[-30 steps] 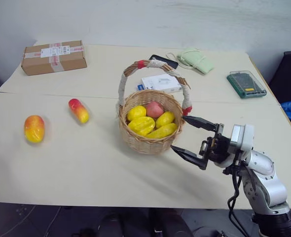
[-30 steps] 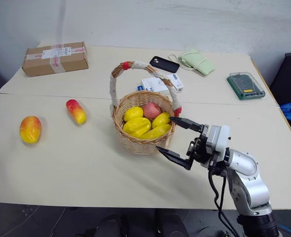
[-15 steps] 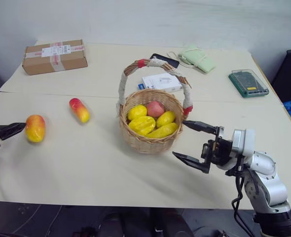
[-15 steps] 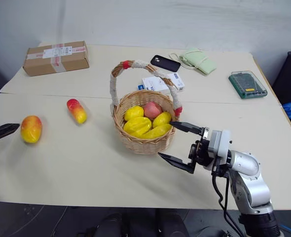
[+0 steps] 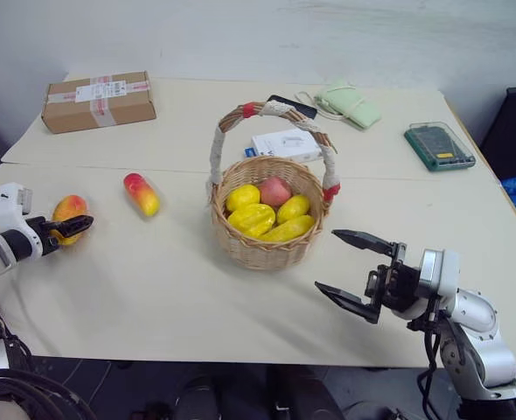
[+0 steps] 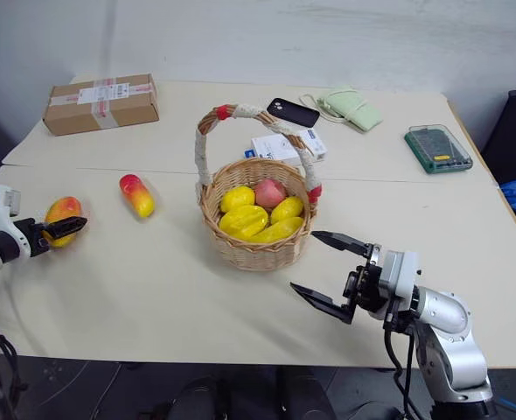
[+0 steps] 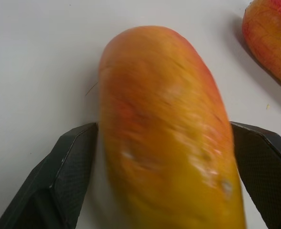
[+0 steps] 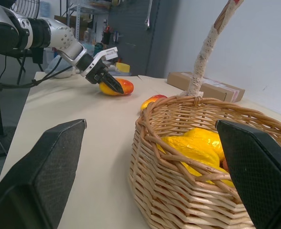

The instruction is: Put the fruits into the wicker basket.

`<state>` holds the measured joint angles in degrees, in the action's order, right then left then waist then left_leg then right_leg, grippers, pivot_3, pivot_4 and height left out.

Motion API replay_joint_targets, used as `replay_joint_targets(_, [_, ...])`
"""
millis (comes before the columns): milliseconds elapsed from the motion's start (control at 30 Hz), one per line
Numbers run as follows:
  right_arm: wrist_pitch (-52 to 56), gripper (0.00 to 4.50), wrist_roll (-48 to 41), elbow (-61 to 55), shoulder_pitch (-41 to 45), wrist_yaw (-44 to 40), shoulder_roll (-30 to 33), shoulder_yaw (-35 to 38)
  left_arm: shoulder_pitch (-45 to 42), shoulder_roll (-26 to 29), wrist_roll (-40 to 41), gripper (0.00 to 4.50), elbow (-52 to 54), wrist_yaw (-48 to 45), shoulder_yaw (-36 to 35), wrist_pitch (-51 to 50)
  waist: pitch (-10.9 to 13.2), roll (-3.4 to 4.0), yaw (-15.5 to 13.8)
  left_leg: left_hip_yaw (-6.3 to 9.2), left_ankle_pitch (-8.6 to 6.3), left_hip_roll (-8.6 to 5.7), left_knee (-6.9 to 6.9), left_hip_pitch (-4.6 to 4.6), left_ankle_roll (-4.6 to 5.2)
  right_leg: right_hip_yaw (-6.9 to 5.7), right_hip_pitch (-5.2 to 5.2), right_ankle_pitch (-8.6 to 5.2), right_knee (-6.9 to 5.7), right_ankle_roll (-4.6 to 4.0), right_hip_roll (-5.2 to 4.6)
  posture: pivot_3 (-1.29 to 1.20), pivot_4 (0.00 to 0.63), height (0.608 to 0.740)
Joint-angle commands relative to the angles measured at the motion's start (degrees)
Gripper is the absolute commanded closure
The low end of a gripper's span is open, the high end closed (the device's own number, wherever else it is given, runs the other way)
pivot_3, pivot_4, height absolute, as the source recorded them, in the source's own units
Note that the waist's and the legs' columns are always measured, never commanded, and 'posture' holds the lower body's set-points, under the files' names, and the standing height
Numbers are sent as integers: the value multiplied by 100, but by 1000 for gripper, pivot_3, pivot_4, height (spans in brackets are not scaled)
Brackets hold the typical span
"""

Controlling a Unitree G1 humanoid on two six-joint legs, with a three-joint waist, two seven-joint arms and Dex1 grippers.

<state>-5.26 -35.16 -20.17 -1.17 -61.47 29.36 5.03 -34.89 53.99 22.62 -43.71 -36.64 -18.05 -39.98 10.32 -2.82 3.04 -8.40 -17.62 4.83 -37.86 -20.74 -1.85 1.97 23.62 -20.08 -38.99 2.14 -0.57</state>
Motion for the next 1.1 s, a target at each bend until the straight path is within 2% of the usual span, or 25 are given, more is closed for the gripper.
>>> replay_joint_targets(33, [-174,0,-47,-163,-29,37,-34,159,-64,-14,-51,47,70,-83,-102,193,0,0,-3,0,0,0,0,0,0,0,0,0,-2,0,1,0,150,740])
replay_joint_targets(133, [-305,0,-27,-15,-78,-42,-65,129,128,-31,90,616,393,-457,-207,413,0,0,-1,1,1,1,0,0,-1,-1,1,0,-2,0,1,0,150,740])
replay_joint_targets(233, [-379,0,-2,75,-90,-83,-84,110,313,-1,152,1499,603,-753,-330,655,0,0,9,-1,0,2,0,-1,-1,1,1,0,-1,0,1,0,150,740])
replay_joint_targets(300, [-412,0,25,108,-97,-89,-85,111,415,43,260,1768,697,-979,-494,747,0,0,9,-1,1,3,0,-1,-2,1,1,0,0,0,1,0,150,740])
replay_joint_targets(367, [-435,0,57,129,-108,-64,-73,133,536,114,335,1769,794,-1327,-620,986,0,0,9,-1,1,2,0,-1,-2,0,1,0,-1,0,1,0,150,740])
replay_joint_targets(467, [-435,0,111,100,-182,99,-23,281,871,70,851,1769,1549,-2559,-1014,1706,0,0,10,-2,1,3,0,-2,-2,2,2,0,0,0,1,0,150,740])
replay_joint_targets(533, [-415,0,112,40,-253,168,19,378,1144,104,1197,1769,2139,-3093,-1061,1472,0,0,5,0,0,5,0,-7,-3,-3,2,-1,4,-1,0,0,150,740])
replay_joint_targets(600, [-353,0,89,-111,-414,276,96,576,1584,301,1567,1769,3185,-3744,-669,803,1,3,2,1,0,2,0,-6,-2,-1,0,0,6,-1,-2,0,150,740])
replay_joint_targets(667, [-311,0,57,-257,-669,375,192,821,1592,314,1533,1769,4004,-4012,70,626,5,12,-32,4,-2,1,2,-6,1,0,-4,-1,11,-1,-5,0,150,740])
replay_joint_targets(767, [-301,0,65,-336,-903,542,227,1044,965,-184,1724,1769,4654,-3865,748,323,6,21,-158,9,-2,-9,2,2,6,0,-20,1,17,3,-6,0,150,740])
replay_joint_targets(833, [-358,0,103,-349,-1071,629,200,1202,236,-920,1788,1769,4832,-3516,1189,229,5,20,-162,10,1,-12,-3,2,11,7,-24,9,18,16,0,0,150,740])
replay_joint_targets(933, [-389,0,172,-442,-1208,782,134,1270,-360,-1627,1593,1769,4850,-3082,1564,240,3,17,-130,14,2,-15,-13,-5,15,9,-26,16,20,27,6,0,150,740])
replay_joint_targets(1100, [-376,0,231,-794,-1418,1138,-2,1252,-705,-2226,1021,1769,4598,-2292,1927,363,4,32,19,7,3,-13,5,23,4,64,-21,14,19,32,33,0,150,740])
